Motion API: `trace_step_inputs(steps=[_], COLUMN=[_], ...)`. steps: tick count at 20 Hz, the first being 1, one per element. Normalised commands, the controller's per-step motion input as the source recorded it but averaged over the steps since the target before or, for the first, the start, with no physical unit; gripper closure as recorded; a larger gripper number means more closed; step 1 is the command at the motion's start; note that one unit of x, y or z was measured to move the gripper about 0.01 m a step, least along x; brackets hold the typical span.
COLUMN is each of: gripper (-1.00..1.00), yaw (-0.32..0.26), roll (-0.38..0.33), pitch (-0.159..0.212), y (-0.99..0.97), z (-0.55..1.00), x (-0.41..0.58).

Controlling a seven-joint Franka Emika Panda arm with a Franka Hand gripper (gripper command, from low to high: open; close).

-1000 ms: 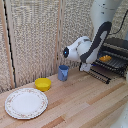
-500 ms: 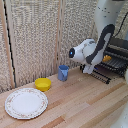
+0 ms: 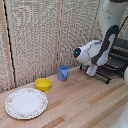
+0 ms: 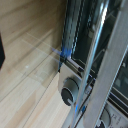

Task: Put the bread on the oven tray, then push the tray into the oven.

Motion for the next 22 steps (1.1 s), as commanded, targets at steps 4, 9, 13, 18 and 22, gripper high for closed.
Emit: trace_step_inputs(steps=[4,9,13,18,22], gripper=[1.00,1.00,1.00,1.00,1.00], yaw=[0.043,0.039,0.035,0.060,0.145], roll=[0.059,0.051,0.060,0.182,0.250], pitch=[0.046,0.034,0.039,0.084,0.065], y=[-0.11,-0.06,0.00,0.00,-0.02], z=[0.02,0.07,0.12,0.32,0.37], x=[0.004,0.000,0.000,0.015,0.076])
